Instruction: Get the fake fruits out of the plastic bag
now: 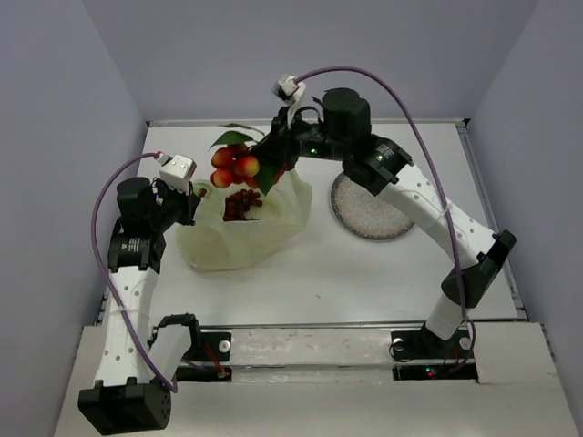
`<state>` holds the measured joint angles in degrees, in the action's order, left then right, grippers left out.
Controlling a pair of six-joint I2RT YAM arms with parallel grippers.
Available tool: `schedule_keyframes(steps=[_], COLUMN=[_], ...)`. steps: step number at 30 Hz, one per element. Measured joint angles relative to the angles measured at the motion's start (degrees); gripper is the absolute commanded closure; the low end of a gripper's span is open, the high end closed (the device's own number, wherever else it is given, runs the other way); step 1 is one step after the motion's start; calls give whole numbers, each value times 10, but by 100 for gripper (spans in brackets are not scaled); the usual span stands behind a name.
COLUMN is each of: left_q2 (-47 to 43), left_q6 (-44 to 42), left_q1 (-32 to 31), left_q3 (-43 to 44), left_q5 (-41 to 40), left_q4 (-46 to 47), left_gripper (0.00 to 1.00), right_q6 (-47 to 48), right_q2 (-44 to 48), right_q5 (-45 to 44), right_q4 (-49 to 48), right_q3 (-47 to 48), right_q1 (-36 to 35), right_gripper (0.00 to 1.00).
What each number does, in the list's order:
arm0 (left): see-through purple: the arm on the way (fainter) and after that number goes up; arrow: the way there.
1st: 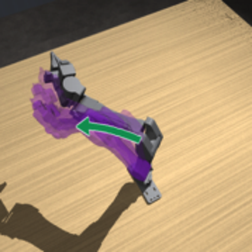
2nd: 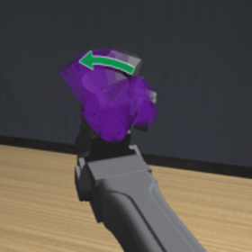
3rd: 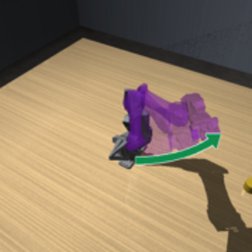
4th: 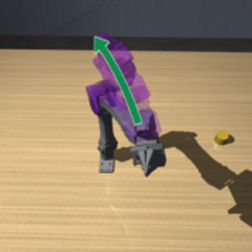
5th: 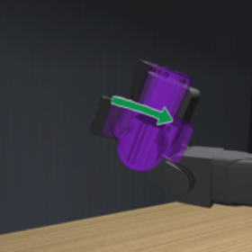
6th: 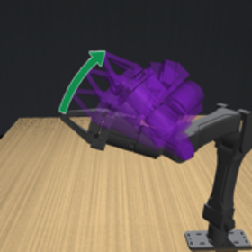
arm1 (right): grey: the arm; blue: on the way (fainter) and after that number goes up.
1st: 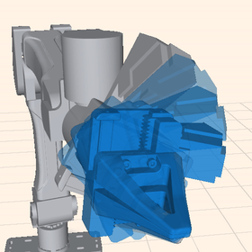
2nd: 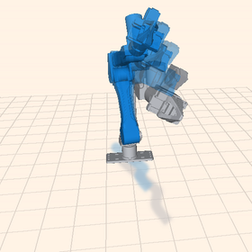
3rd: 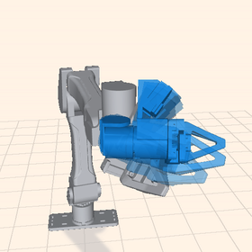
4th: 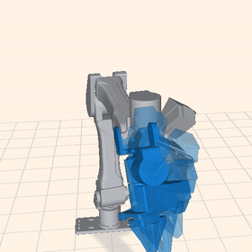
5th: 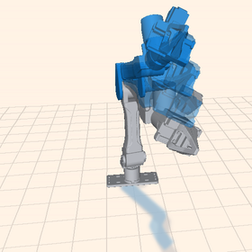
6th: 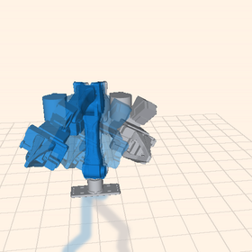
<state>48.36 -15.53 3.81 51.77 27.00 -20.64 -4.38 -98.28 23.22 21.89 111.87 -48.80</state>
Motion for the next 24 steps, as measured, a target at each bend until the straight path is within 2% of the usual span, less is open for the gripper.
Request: schedule_keyframes(steps=[3, 5, 9, 10, 12, 16, 21, 24], left_q2=[-3, -6, -12, -13, -13, -13, -13, -12], left_q6=[0, 0, 0, 0, 0, -3, -7, -7], left_q1=[0, 0, 0, 0, 0, 0, 0, -1], left_q3=[0, 0, 0, 0, 0, 0, 0, 0], left_q5=[-4, -6, -7, -7, -7, -7, -7, -7], left_q4=[0, 0, 0, 0, 0, -2, -3, -4], left_gripper=[100, 100, 100, 100, 100, 100, 100, 100], right_q6=[-63, -106, -167, -176, -195, -210, -214, -216], right_q2=[18, 42, 111, 121, 132, 107, 25, 9], right_q5=[31, 33, -37, -52, -89, -113, -110, -95], right_q4=[-19, -37, -61, -59, -61, -57, -48, -57], right_q3=[-2, -27, -132, -155, -208, -295, -364, -385], right_q1=[79, 161, 335, 356, 380, 374, 387, 410], right_gripper=[99, 99, 99, 99, 99, 99, 99, 99])
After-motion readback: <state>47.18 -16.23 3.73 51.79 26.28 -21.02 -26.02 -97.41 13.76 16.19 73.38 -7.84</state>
